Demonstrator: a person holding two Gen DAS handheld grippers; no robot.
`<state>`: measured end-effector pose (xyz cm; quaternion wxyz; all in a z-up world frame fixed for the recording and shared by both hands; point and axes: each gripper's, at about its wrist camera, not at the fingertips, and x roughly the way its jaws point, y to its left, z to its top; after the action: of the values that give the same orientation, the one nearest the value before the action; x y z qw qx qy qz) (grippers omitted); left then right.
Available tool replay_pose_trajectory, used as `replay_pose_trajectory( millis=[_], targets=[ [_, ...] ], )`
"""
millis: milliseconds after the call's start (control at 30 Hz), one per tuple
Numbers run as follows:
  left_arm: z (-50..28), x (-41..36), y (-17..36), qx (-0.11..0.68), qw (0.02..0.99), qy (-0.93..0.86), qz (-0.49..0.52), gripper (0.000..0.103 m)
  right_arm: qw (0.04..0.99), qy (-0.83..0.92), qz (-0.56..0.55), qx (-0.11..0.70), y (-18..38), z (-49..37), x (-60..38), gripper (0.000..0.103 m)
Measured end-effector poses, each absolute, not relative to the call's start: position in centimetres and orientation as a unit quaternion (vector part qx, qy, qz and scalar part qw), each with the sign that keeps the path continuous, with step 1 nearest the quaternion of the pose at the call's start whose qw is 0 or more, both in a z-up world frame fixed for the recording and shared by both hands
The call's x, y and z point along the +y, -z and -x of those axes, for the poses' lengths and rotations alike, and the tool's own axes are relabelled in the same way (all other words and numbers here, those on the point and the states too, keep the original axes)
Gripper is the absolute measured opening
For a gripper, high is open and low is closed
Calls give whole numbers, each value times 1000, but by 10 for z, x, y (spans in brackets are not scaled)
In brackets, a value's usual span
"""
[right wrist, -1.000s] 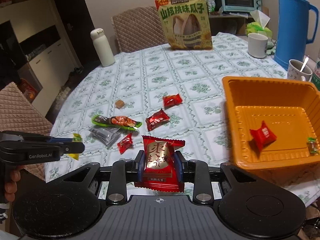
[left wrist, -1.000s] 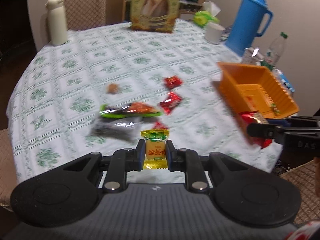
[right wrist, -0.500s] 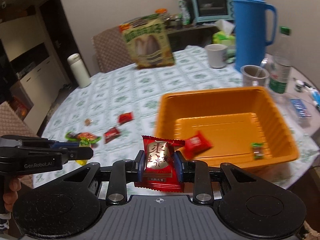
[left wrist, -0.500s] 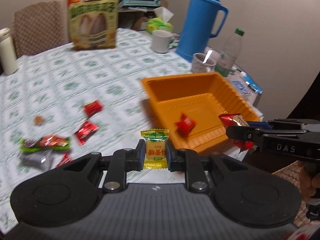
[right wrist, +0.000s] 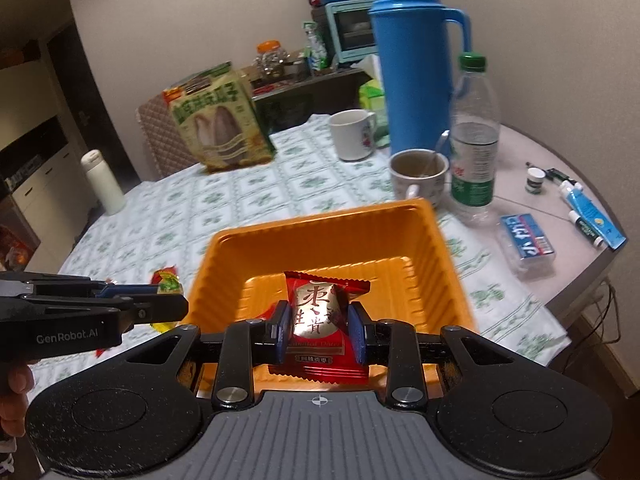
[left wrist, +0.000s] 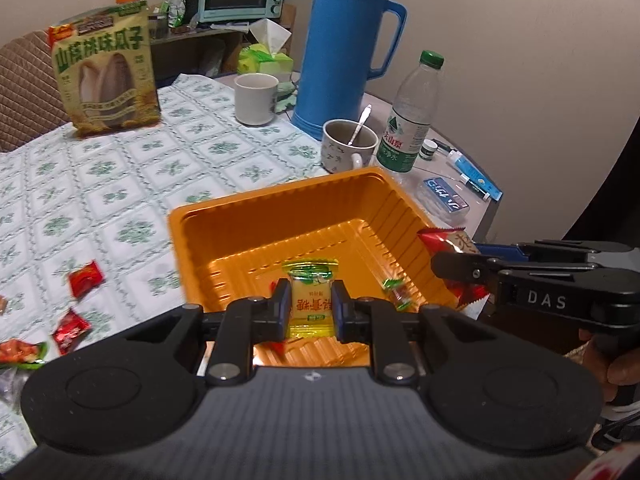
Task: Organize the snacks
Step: 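Carry both held snacks over the orange tray with both grippers, then open both grippers to release the snacks into the orange tray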
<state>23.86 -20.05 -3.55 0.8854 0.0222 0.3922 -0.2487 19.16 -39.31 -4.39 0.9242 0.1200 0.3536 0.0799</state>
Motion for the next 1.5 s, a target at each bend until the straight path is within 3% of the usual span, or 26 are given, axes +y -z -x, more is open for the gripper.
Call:
replay_pose_trajectory(
  millis=[733, 900, 1500],
  targets=[
    [-288, -271, 83, 439, 871, 218, -35, 19, 919, -82, -131, 362, 75, -242, -451, 31],
    [-293, -274, 88, 444, 869, 216, -34, 26, 918, -86, -134, 363, 77, -247, -454, 31],
    [-297, -236, 78, 443, 881, 163, -8, 27, 913, -112, -125, 372, 86, -271, -446, 31]
  ],
)
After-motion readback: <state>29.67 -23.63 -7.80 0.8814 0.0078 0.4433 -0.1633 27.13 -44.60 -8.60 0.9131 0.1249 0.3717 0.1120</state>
